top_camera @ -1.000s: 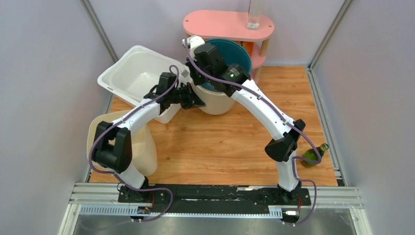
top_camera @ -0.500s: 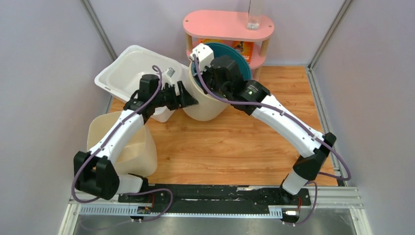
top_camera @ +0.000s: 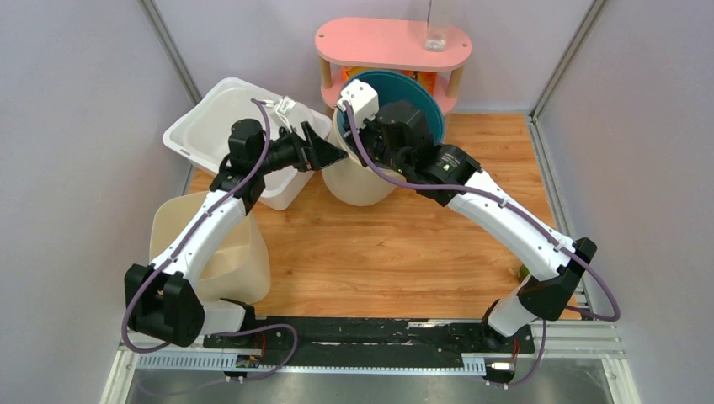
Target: Turn the large container upside down
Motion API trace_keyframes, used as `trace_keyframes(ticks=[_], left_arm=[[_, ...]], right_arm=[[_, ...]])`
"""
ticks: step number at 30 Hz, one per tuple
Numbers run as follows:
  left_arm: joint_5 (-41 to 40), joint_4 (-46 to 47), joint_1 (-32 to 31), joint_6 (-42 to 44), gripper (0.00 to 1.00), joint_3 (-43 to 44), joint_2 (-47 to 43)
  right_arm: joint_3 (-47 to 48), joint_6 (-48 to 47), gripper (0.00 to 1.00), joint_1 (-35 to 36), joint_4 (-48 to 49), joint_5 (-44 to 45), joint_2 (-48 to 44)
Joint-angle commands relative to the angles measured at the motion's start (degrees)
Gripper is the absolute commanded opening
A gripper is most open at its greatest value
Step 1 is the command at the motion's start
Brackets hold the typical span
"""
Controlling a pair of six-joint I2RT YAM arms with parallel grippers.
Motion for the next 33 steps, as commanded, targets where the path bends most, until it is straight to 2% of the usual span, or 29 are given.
trace_keyframes(ticks=[1, 3, 5, 10, 13, 16, 20, 27, 33], left_arm=[[6.4, 11.6, -0.5, -6.1, 0.99, 1.4, 1.7], [9.6, 15.7, -0.4, -8.3, 0.97, 1.2, 2.8], [9.3, 14.5, -0.5, -8.8, 0.95, 2.0, 3.6], [-2.6, -0.7, -0.6, -4.0, 0.9, 4.4, 5.3], [-5.8, -2.2, -1.6, -2.7, 0.88, 5.0, 6.6], [-10.9, -8.5, -4.3, 4.8, 0.84, 7.7, 8.3], [-18.3, -13.5, -7.5, 9.7, 0.82, 9.6, 10.4], [-27.5, -14.2, -9.3, 11.6, 0.82, 7.1, 15.3], [-31.5, -14.1, -9.3, 13.9, 0.83, 6.9, 18.4]], right_arm=[[3.9, -1.5, 0.0, 0.6, 11.1, -1.0, 0.0], [3.9, -1.2, 0.0, 0.5, 11.2, -0.9, 0.3], [4.0, -0.8, 0.0, 0.6, 11.2, -1.5, 0.3], [5.1, 1.3, 0.0, 0.5, 11.2, -3.3, 0.5], [6.3, 4.0, 0.0, 0.7, 11.2, -5.1, 1.0], [8.4, 7.2, 0.0, 0.6, 11.2, -6.2, 2.2], [13.6, 11.5, 0.0, 0.7, 11.2, -10.5, 4.9], [24.9, 15.8, 0.0, 0.8, 11.4, -12.6, 10.1], [26.8, 14.8, 0.0, 0.6, 9.9, -11.3, 9.1]])
